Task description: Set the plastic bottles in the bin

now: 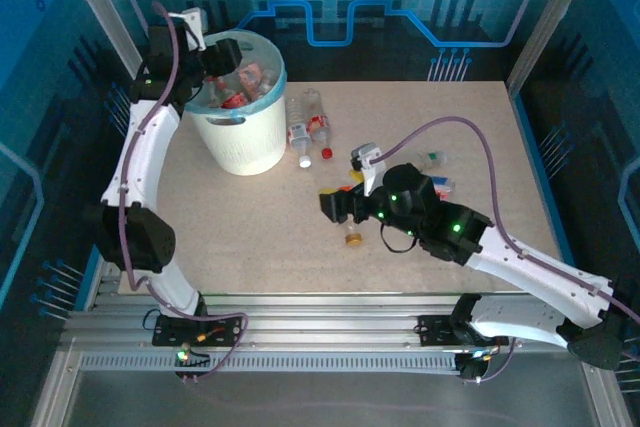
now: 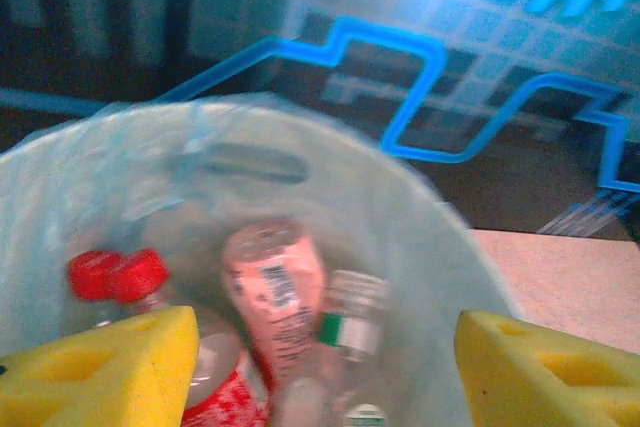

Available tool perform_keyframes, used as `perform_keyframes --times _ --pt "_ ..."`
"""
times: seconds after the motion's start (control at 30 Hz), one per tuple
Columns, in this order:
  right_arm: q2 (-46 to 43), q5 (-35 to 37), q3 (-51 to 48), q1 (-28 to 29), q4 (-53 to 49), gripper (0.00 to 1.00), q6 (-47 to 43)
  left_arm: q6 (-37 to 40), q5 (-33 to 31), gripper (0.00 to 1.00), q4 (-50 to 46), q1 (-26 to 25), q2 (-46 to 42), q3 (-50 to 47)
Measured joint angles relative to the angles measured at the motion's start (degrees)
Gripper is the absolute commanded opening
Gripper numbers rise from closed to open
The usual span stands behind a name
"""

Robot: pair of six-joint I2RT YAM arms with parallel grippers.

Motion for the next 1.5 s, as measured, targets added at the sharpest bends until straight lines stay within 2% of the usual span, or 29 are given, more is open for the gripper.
perform_keyframes --times 0.17,0.3,0.53,0.73,1.0,1.27,1.5 --pt "3.10 -0.66 2.97 -9.75 -7.87 0.90 1.31 3.72 -2.08 0.69 1.57 -8.37 -6.71 -1.51" --pt "7.26 -1.88 3.61 -13.75 -13.20 0.92 1.99 8.28 -3.32 0.73 4.04 -16.46 -13.35 -6.45" --pt "12.72 -6.32 2.34 -14.71 -15.78 0.91 4.20 17.07 -1.73 0.75 8.76 -28.33 -24.98 -23.65" --pt "19.23 -9.55 0.98 -14.34 -15.19 0.89 6.56 16.22 0.37 0.75 13.60 -35.12 -29.35 -39.43" --pt "26.64 -9.68 0.22 -12.39 -13.05 0.88 7.98 7.89 -0.66 0.74 18.49 -40.68 -29.44 -52.65" --pt "34.71 -9.51 0.22 -12.26 -11.28 0.83 9.31 -1.27 -9.88 0.76 20.39 -41.16 -31.41 -60.83" --pt "38.21 -9.68 0.24 -11.93 -10.97 0.66 10.16 -5.20 -18.43 0.78 19.87 -41.16 -32.24 -62.05"
